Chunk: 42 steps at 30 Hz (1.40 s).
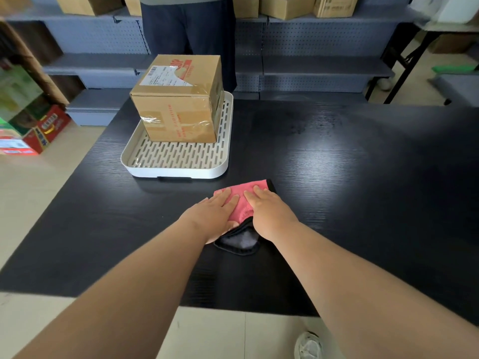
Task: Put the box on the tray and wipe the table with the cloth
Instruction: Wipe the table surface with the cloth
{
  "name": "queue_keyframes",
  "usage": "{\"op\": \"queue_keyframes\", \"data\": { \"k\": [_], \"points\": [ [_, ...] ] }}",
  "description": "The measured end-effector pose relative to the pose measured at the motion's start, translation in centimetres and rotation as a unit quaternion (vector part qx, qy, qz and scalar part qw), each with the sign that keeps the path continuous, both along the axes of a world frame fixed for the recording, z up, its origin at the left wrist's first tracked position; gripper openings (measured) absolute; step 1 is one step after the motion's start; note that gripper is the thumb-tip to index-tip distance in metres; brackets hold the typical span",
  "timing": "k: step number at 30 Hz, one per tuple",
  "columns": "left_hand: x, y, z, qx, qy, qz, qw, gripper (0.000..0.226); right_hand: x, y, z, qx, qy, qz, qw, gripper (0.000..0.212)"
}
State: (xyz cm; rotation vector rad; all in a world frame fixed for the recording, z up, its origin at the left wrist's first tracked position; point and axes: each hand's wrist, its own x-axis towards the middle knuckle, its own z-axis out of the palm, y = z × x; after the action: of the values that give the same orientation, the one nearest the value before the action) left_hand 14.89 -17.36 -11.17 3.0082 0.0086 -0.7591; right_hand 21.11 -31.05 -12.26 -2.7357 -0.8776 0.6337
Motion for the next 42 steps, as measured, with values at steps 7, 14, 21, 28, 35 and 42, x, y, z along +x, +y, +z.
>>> {"op": "queue_keyframes", "data": {
  "k": [7,14,21,28,35,42],
  "points": [
    [-2.8,-0.7,-0.5,0.014,-0.002,0.014,1.000,0.067,-2.4,-0.2,-0.1,0.011,-0.001,0.014,1.000,0.064],
    [-4.3,-3.4,-0.3,0.021,-0.017,-0.019,0.999,0.068,-4.5,-3.5,-0.4,0.030,0.000,0.001,1.000,0.065],
    [-3.6,-7.8,0.0,0.012,-0.023,-0.069,0.997,0.068,-5.0,-8.6,-0.7,0.032,-0.016,-0.033,0.999,0.065],
    [-0.8,-12.7,-0.1,-0.005,-0.023,-0.129,0.991,0.069,-4.0,-14.3,-1.3,0.011,-0.020,-0.092,0.995,0.059],
    [3.1,-17.0,-0.2,-0.028,-0.025,-0.169,0.985,0.070,-1.5,-18.8,-1.9,-0.007,-0.027,-0.145,0.989,0.058],
    [7.9,-19.0,-0.6,-0.045,-0.026,-0.181,0.982,0.071,2.8,-21.0,-2.0,-0.012,-0.020,-0.178,0.984,0.061]
  ]
}}
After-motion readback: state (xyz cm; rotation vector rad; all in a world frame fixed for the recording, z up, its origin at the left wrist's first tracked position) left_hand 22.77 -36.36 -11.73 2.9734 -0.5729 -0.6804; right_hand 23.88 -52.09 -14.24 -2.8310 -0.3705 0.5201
